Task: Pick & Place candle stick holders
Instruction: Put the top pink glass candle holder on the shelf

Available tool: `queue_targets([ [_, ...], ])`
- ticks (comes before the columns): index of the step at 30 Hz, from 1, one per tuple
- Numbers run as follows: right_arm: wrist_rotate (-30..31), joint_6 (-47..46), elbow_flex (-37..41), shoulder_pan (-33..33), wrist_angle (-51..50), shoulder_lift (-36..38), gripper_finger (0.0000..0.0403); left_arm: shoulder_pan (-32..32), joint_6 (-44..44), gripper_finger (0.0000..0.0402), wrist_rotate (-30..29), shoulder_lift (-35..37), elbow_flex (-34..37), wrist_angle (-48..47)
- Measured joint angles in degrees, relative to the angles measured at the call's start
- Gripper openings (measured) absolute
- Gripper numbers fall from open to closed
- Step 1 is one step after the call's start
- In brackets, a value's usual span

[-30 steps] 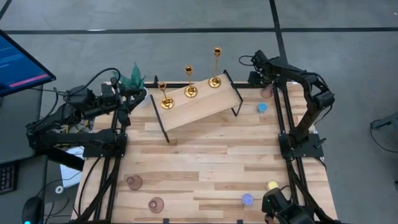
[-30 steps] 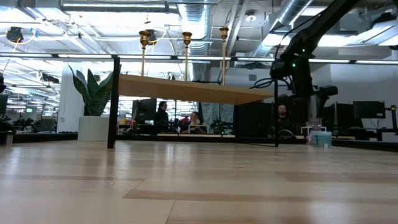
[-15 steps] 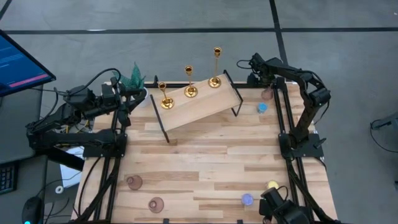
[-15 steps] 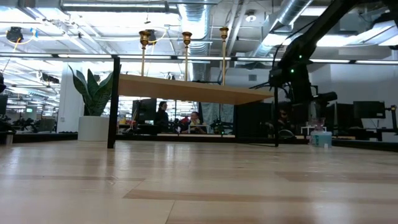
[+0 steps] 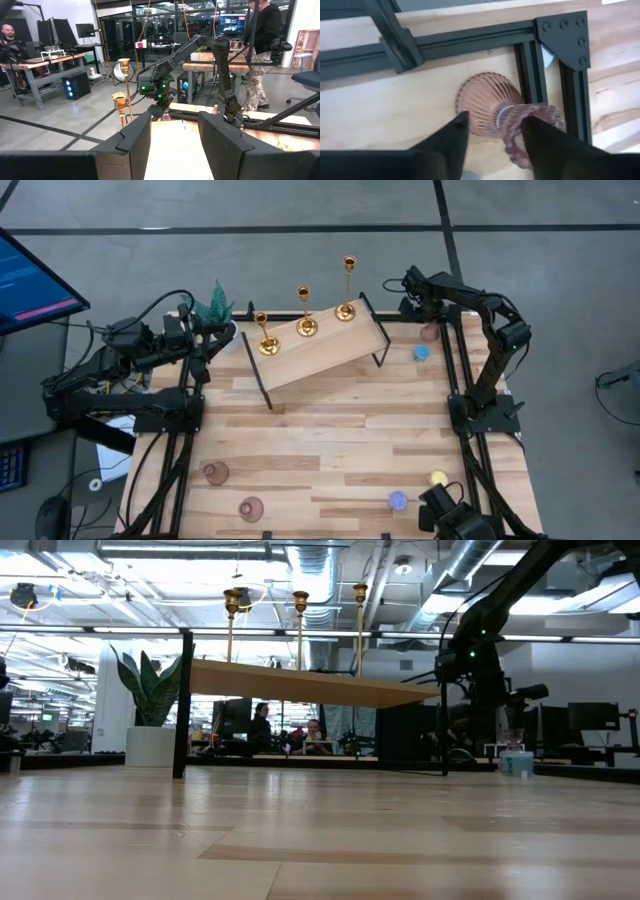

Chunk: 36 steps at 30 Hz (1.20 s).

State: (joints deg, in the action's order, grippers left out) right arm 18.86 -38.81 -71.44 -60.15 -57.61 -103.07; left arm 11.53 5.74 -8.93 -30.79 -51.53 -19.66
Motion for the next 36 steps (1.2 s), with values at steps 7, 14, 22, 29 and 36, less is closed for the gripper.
queue_targets([
  [7,-0.5,0.4,0.0,0.1,-0.7,0.0,0.0060,0.0,0.0,0.0163,0.0,0.0,0.0,0.0],
  [14,-1.0,0.6,0.0,0.1,-0.7,0.0,0.0020,0.0,0.0,0.0163,0.0,0.0,0.0,0.0],
  [22,-2.0,0.6,0.4,0.1,-1.3,2.7,0.0020,0.0,0.0,0.0163,0.0,0.0,0.0,0.0],
  [29,-5.0,0.6,0.5,0.2,-1.8,7.7,0.0016,0.0,0.0,0.0163,0.0,0.0,0.0,0.0],
  [36,-4.0,0.4,0.4,1.0,-2.0,12.7,0.0016,0.0,0.0,0.0163,0.0,0.0,0.0,0.0],
])
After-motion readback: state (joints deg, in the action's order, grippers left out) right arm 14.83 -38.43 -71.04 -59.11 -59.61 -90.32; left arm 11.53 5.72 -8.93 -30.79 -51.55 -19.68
